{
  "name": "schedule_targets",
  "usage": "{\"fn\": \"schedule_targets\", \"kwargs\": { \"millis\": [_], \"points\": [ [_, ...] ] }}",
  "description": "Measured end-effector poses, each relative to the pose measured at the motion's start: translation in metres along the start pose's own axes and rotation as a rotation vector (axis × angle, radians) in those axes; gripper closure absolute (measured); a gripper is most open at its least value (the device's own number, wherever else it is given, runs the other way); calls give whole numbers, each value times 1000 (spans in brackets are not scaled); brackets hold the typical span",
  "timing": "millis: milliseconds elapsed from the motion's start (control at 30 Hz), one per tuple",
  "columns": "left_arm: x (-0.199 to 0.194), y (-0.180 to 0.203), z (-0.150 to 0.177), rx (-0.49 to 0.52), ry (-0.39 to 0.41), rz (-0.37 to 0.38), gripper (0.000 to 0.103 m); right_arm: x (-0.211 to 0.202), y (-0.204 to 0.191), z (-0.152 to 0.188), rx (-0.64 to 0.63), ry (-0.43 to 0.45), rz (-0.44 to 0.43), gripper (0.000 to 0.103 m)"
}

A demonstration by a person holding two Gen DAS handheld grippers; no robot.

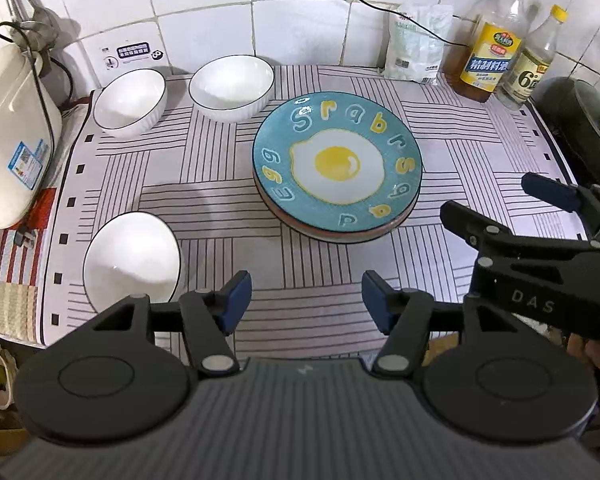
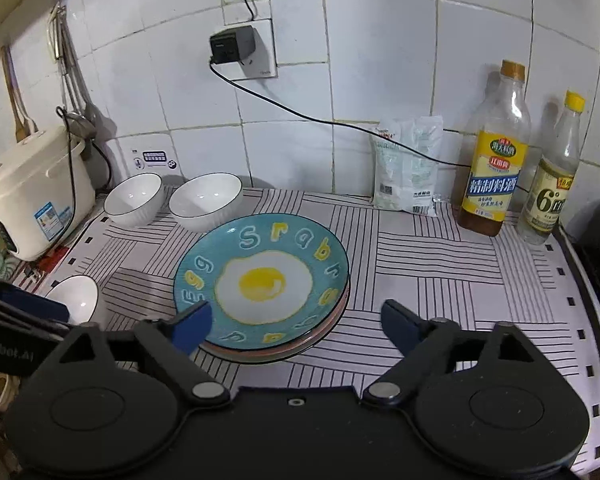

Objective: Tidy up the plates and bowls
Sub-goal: 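Open both grippers and release the egg plate rim, then move the left gripper to the white bowl beside the rice cooker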

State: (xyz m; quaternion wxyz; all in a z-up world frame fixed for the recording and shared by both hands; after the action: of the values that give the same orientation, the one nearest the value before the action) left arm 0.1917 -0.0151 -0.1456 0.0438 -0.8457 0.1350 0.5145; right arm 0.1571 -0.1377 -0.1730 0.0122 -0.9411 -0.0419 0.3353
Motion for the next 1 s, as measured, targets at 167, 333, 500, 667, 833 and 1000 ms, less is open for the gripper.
{"fn": "schedule_targets", "kwargs": {
  "millis": [167, 333, 500, 667, 833, 1000],
  "points": [
    [-11, -7, 11, -5, 15, -6, 35, -10, -6, 3, -29, -34, 45, 7],
    [-25, -13, 21, 19, 55, -10, 19, -20, -10, 6, -34, -44, 54, 7],
    [-33, -22, 31, 45, 92, -50, 8, -24, -14, 12, 1, -53, 40, 7],
    [-35, -35, 38, 67, 128, -75, 7, -18, -15, 24, 2, -17, 50, 7],
    [-34, -51, 43, 48, 140, -77, 7, -3, -22, 40, -27, 31, 40, 7],
    [-23, -78, 45, -3, 149, -73, 7, 19, -39, 55, -17, 22, -24, 7]
  ]
}}
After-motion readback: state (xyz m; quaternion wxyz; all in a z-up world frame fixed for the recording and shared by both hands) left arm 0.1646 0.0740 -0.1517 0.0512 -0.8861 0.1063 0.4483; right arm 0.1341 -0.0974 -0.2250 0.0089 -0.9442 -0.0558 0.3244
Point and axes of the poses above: each gripper's, at about its wrist camera, not at the fingertips, and x roughly the way its jaws point, y to its right, z to its underside, the point moved 8 cm from there along x, roughly the way its jaws point, and after that the axes turned 1 degree about y, right-handed, at the moved point
